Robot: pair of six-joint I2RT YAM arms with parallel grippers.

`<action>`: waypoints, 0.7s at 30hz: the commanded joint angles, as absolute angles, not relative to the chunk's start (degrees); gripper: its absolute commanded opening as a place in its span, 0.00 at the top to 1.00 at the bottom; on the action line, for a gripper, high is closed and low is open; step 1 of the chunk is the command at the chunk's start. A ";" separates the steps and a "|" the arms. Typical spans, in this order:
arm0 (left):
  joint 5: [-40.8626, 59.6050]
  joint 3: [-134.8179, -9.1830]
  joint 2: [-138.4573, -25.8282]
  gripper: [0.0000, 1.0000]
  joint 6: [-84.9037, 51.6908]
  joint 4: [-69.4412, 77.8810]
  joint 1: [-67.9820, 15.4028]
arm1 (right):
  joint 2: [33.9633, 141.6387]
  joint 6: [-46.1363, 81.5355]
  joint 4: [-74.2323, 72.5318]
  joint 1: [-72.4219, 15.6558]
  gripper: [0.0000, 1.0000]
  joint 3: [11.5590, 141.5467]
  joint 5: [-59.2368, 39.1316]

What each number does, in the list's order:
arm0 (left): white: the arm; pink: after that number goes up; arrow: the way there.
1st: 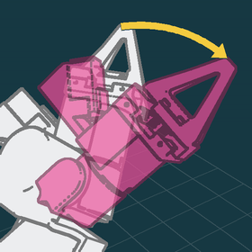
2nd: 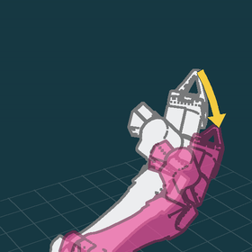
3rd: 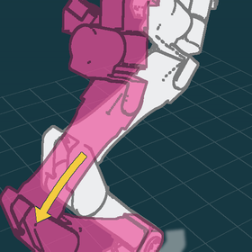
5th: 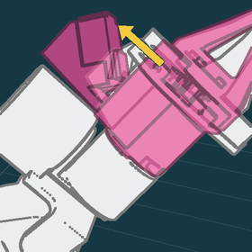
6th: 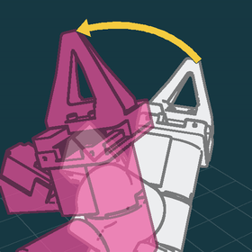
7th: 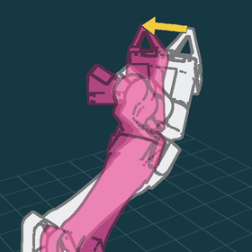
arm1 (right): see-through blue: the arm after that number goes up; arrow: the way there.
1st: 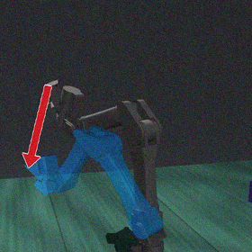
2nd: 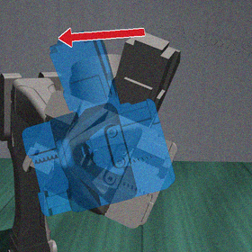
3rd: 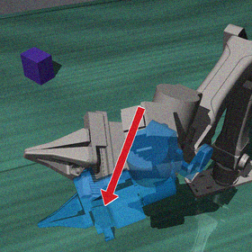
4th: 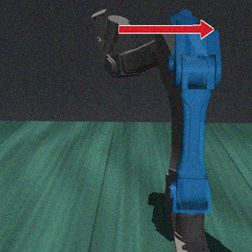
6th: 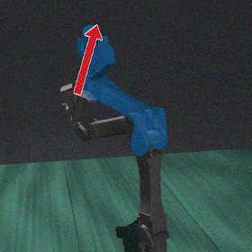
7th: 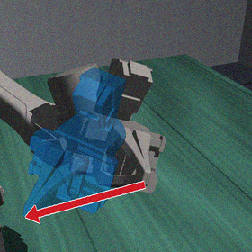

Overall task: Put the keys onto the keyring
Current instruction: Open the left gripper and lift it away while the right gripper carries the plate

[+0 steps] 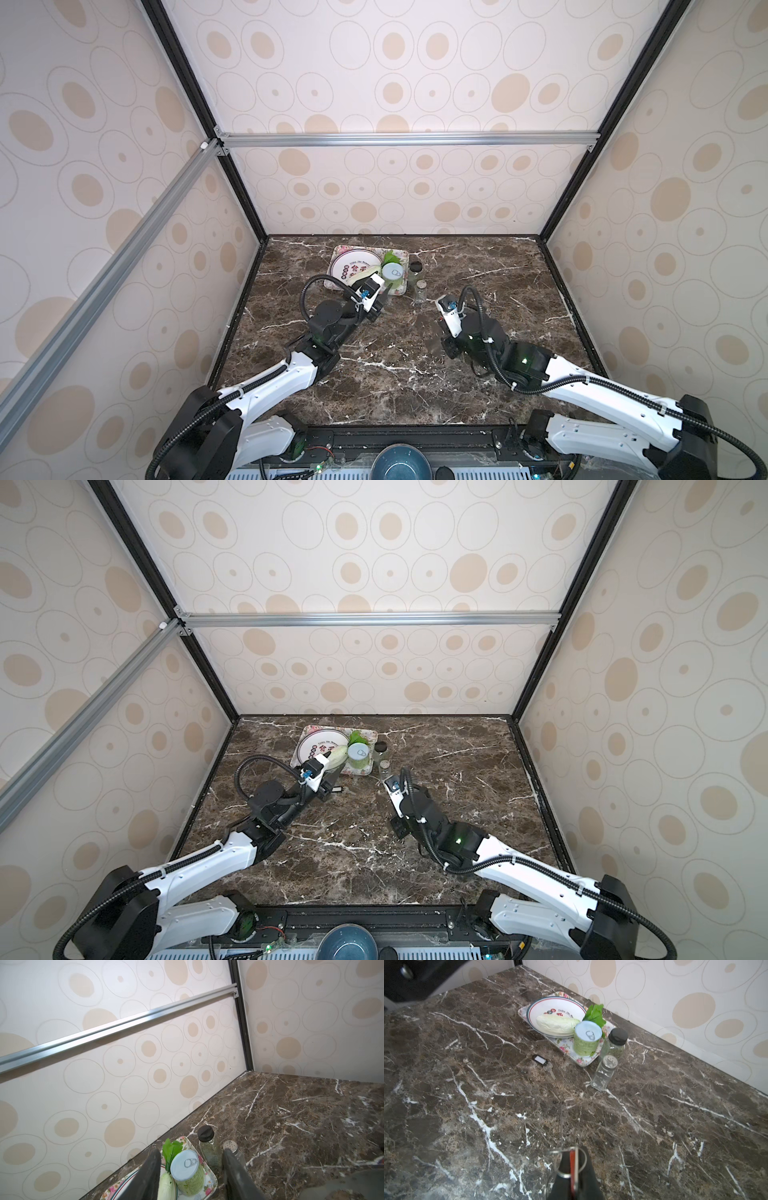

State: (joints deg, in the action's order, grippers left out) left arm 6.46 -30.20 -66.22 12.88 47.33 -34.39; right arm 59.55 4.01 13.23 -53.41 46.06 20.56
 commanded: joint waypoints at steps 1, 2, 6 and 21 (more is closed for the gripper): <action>3.60 -29.82 -64.22 0.52 9.44 51.68 -33.87 | 61.04 4.56 24.26 -53.76 1.00 52.97 20.48; 2.51 -29.50 -63.84 0.52 9.03 51.83 -33.60 | 61.97 3.86 26.23 -53.74 1.00 54.93 20.25; 0.06 -28.36 -62.31 0.49 7.51 52.03 -31.92 | 67.71 1.53 41.56 -53.74 1.00 66.35 19.92; 1.47 -26.02 -58.10 0.44 5.80 51.59 -28.35 | 72.63 -17.03 67.25 -57.97 1.00 79.97 22.98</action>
State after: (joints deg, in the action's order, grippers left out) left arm 0.97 -25.93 -58.81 7.05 49.74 -28.97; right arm 74.50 -9.08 61.67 -56.64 79.53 22.94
